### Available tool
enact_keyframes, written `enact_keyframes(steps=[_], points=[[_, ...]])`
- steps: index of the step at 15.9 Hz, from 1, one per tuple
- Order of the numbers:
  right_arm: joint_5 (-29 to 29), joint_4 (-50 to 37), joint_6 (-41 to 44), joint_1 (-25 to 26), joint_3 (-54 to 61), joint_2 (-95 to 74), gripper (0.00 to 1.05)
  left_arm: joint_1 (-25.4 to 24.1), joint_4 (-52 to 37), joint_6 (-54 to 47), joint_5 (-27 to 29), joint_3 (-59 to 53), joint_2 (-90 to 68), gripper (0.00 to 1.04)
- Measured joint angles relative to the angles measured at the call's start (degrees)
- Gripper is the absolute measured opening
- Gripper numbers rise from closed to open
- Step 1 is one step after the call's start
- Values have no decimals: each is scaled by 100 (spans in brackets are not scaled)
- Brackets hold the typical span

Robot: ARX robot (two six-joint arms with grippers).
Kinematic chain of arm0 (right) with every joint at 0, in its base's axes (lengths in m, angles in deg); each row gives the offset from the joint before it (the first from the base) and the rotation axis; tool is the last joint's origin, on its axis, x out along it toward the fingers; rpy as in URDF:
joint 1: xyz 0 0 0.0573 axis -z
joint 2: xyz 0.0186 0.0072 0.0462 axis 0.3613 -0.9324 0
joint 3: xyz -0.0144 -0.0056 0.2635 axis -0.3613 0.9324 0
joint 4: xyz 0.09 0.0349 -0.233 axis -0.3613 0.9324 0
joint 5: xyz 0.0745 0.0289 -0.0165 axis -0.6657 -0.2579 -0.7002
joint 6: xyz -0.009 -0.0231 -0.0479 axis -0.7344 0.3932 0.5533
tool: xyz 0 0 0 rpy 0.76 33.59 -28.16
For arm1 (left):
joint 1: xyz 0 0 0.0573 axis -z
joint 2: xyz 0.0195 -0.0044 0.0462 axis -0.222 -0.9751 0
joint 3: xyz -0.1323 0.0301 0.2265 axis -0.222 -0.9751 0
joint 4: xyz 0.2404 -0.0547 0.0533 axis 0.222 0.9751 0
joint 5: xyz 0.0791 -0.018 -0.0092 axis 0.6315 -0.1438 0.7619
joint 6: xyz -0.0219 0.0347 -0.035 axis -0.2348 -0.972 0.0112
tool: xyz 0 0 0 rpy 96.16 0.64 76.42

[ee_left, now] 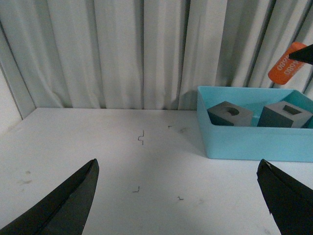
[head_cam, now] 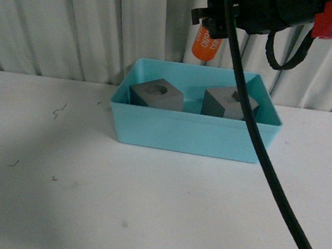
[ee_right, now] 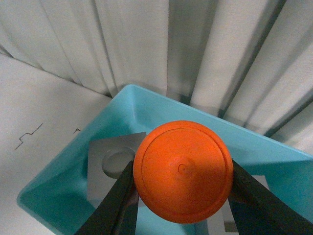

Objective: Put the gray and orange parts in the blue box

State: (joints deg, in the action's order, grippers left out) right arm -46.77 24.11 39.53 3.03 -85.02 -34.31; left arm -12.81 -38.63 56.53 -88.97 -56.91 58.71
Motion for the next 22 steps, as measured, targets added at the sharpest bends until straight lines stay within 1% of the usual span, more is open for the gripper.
enact_keyframes(steps=[1, 4, 9, 14, 22], points=[[140, 57, -24, -68, -149, -199, 46, 0, 2, 0, 0, 0, 0, 98], [356, 210, -63, -210, -63, -463, 46, 0, 2, 0, 0, 0, 0, 98], [608, 280, -63, -136, 2, -623, 46, 0, 2, 0, 0, 0, 0, 98], [741, 291, -195, -90, -44, -1012, 45, 0, 2, 0, 0, 0, 0, 98], [857, 592, -372, -96, -813, -1674, 45, 0, 4, 0, -2, 0, 0, 98]])
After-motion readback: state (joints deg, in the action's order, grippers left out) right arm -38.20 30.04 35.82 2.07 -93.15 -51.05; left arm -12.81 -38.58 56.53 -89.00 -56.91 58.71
